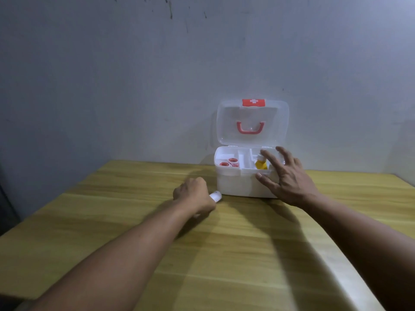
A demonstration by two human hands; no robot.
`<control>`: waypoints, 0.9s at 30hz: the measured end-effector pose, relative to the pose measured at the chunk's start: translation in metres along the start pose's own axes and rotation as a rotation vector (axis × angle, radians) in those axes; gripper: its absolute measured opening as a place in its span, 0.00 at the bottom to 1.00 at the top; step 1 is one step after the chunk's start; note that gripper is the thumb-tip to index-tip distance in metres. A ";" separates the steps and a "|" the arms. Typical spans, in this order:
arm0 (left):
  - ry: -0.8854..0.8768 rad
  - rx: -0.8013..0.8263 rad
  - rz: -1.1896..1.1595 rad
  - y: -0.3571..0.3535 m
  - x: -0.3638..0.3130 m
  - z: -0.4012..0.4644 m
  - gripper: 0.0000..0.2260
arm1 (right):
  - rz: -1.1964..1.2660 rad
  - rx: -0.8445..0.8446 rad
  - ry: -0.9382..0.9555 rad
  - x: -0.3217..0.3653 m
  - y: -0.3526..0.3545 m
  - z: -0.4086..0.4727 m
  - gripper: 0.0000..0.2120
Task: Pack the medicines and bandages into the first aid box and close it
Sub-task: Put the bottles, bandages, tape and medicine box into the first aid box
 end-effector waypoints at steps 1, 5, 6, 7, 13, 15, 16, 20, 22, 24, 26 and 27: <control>0.024 -0.009 -0.016 0.003 0.003 0.000 0.16 | 0.001 0.002 0.001 0.000 0.000 0.000 0.32; 0.070 -0.086 -0.130 0.048 0.010 0.004 0.17 | 0.020 -0.020 -0.001 0.000 0.000 0.000 0.31; 0.055 -0.100 -0.156 0.062 0.008 0.005 0.18 | 0.026 -0.025 -0.004 0.000 0.000 0.000 0.31; 0.034 -0.108 -0.179 0.075 0.003 0.006 0.18 | 0.029 -0.028 -0.005 0.000 0.000 0.000 0.30; -0.048 -0.104 -0.345 0.110 -0.045 0.035 0.21 | 0.042 -0.029 0.005 -0.001 0.000 0.001 0.30; -0.045 -0.043 -0.442 0.106 -0.059 0.050 0.18 | 0.045 -0.031 0.006 -0.001 0.000 0.001 0.30; -0.041 -0.021 -0.478 0.104 -0.065 0.057 0.17 | 0.045 -0.031 0.007 -0.002 0.000 0.001 0.30; -0.037 0.028 -0.541 0.091 -0.085 0.076 0.17 | 0.041 -0.035 0.013 -0.003 -0.001 0.000 0.31; -0.036 0.036 -0.526 0.084 -0.091 0.082 0.18 | 0.041 -0.038 0.016 -0.003 -0.002 0.002 0.31; -0.038 0.016 -0.515 0.081 -0.094 0.084 0.18 | 0.045 -0.045 0.023 -0.003 -0.001 0.002 0.30; -0.036 0.000 -0.556 0.076 -0.095 0.088 0.18 | 0.049 -0.058 0.026 -0.003 0.000 0.002 0.30; -0.038 -0.008 -0.575 0.073 -0.097 0.089 0.17 | 0.050 -0.063 0.025 -0.004 0.000 0.002 0.30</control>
Point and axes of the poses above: each hand's wrist, its own z-axis towards the middle knuckle, its own y-axis out of the back of the hand, x = y × z, the point moved 8 cm from there along z, towards the middle knuckle, and after that the axes turned 4 degrees about -y, right-handed, at the moved point
